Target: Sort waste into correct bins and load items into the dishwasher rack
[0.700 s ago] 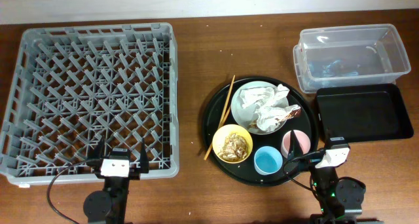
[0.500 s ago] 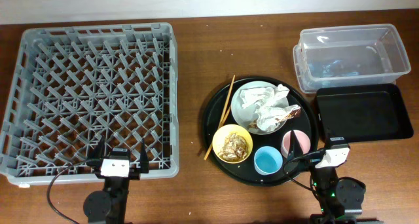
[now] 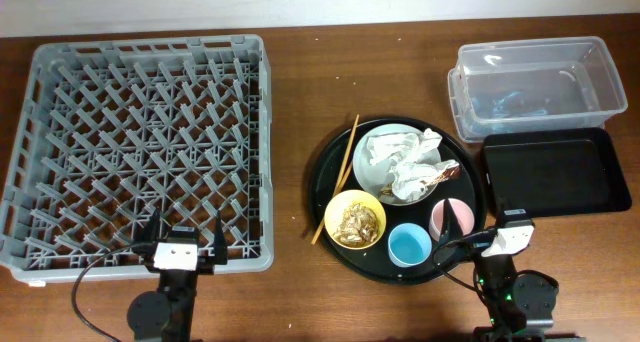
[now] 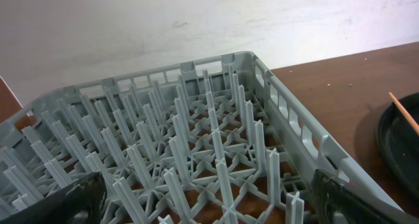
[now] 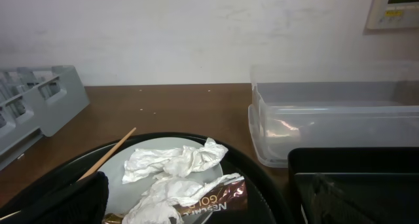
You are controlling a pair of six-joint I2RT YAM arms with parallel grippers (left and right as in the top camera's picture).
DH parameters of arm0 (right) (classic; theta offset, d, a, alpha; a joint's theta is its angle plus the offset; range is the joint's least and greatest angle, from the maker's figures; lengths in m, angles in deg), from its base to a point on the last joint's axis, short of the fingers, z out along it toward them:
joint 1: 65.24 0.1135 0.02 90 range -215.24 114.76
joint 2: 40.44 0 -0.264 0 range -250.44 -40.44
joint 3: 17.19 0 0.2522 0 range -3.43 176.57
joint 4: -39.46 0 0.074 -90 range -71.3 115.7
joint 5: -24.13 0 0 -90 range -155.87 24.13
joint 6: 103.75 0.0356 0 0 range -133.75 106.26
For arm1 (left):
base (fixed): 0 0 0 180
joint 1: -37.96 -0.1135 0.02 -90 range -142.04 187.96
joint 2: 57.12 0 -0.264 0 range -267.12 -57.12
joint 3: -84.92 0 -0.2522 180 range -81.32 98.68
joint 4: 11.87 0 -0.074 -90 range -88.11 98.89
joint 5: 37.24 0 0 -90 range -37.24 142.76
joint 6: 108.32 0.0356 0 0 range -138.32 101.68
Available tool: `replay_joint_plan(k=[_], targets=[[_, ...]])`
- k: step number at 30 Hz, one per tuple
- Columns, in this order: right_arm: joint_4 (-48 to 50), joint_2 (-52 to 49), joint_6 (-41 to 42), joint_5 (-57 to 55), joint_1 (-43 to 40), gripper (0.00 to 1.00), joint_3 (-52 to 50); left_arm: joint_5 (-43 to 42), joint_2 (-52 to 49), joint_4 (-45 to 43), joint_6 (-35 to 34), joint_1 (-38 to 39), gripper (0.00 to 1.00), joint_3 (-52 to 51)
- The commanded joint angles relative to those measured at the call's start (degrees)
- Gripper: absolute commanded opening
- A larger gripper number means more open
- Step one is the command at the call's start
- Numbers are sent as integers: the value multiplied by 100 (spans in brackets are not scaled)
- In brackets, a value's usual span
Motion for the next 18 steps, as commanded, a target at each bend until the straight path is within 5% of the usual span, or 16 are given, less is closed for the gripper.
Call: replay_joint_plan(k=[1, 6, 8, 11, 18], targets=[[13, 28, 7, -52, 31, 98, -48, 39, 17, -59, 70, 24, 99, -33], [68, 28, 7, -52, 28, 98, -48, 42, 17, -365, 72, 24, 99, -31], [782, 28, 26, 114, 31, 98, -48, -61, 17, -509, 68, 24, 99, -31], [1541, 28, 22, 138, 22, 98, 221, -411, 15, -1777, -101, 24, 99, 22], [1495, -1279, -765, -24, 20, 98, 2321, -354, -1611, -1790, -98, 24, 99, 1788]])
